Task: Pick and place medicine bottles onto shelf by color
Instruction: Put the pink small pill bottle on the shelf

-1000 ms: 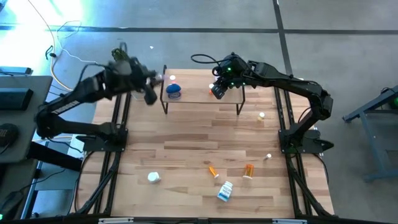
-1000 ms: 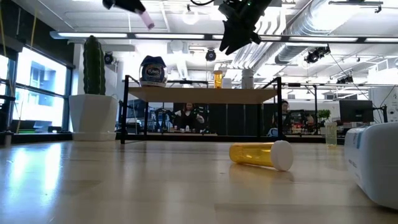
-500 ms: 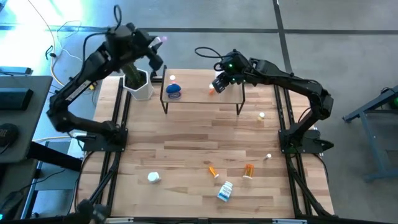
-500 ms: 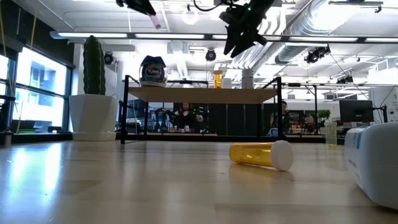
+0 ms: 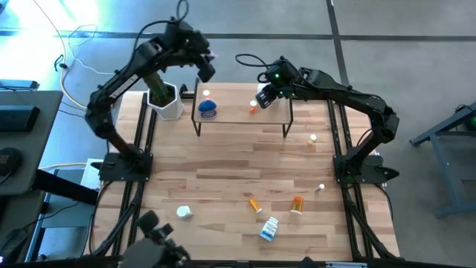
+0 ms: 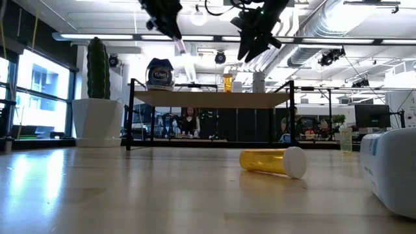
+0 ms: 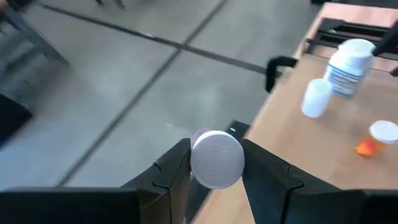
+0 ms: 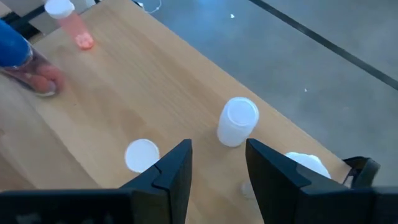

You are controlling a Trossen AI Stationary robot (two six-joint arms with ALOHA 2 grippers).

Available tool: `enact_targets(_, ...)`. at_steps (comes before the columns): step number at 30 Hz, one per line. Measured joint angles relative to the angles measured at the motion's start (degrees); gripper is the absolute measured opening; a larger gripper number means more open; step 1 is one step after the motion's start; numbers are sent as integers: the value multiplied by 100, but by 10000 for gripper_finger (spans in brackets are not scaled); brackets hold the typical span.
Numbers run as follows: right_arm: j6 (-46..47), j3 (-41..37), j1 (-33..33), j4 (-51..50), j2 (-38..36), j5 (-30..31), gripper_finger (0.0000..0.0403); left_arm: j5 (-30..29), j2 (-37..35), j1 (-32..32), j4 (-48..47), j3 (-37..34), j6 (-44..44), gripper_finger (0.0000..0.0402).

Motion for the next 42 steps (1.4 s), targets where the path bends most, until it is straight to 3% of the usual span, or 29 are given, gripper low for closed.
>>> enact_targets(6, -125, 0, -181, -92, 0, -12, 142, 236, 616, -123, -491, 394, -604, 120)
enact_targets(21, -277, 0, -482, -520, 0, -28, 142, 357, 1350, -621, -963, 414, -1505, 120)
enact_targets(42, -284, 0, -480, -667, 0, -34, 142, 332, 1806, -869, -1819, 414, -1500, 120)
